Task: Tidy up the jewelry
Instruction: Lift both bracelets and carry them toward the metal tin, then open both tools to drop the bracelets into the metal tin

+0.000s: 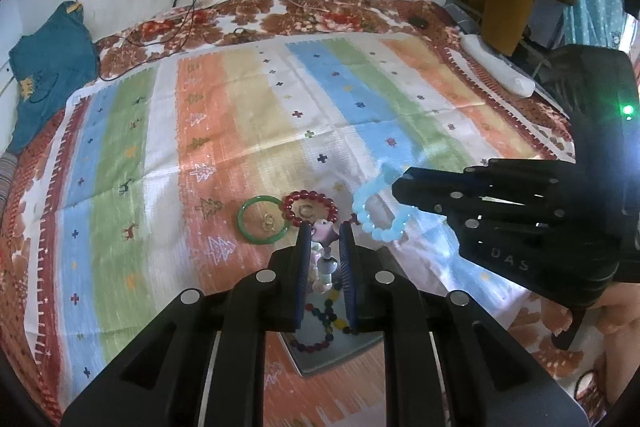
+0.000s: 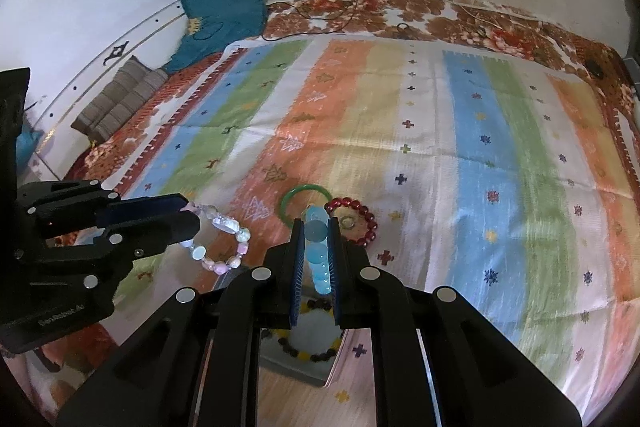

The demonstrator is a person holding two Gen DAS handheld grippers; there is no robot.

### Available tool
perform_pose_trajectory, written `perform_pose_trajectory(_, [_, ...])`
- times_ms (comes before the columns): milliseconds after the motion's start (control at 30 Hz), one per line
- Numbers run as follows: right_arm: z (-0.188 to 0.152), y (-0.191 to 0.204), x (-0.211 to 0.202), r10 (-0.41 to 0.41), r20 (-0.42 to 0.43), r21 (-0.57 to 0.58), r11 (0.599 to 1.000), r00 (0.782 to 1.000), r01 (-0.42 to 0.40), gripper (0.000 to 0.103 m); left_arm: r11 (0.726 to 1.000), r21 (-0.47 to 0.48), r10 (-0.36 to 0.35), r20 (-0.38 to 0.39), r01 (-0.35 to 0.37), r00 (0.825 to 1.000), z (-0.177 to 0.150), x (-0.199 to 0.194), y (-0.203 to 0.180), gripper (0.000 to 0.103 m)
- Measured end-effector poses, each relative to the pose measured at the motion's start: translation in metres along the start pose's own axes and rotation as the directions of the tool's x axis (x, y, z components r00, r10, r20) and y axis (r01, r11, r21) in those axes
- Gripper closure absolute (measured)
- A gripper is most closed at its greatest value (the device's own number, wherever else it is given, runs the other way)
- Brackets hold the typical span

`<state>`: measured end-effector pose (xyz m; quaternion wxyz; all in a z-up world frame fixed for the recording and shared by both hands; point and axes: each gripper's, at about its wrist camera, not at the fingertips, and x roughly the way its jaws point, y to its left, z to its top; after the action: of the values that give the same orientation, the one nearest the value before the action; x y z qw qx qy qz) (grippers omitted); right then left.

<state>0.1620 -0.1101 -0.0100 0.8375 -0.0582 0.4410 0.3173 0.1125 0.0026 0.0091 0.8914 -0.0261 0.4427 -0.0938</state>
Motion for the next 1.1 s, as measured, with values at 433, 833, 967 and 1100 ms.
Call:
perform_pose_trajectory(433, [-0.025, 0.017, -0.017, 0.043, -0.007, -0.032, 0.999, 0.999, -0.043, 0.091, 1.000, -0.001, -0.015, 0.019, 0.015, 1.000, -0.023, -0.017, -0.009, 0.089])
perform_pose_trajectory(833, [-0.029, 0.008, -0.012, 0.018, -0.050, 0.010, 1.000, 0.999, -0.017, 0.069, 0.999, -0.039, 0.025, -0.001, -0.025, 1.000, -0.028, -0.014, 0.000, 0.077])
perform_pose_trajectory(967, [-0.027, 0.001, -0.009, -0.006, -0.052, 0.027, 1.000, 0.999, 0.008, 0.069, 0.998, -0.051, 0.038, -0.005, -0.038, 0.999, -0.026, -0.012, 0.005, 0.066])
perform_pose_trajectory(1100, [-0.021, 0.000, -0.005, -0.017, -0.053, 0.028, 0.999, 0.998, 0.018, 0.068, 0.995, -0.071, 0.062, -0.028, -0.063, 0.998, -0.022, -0.002, 0.014, 0.062])
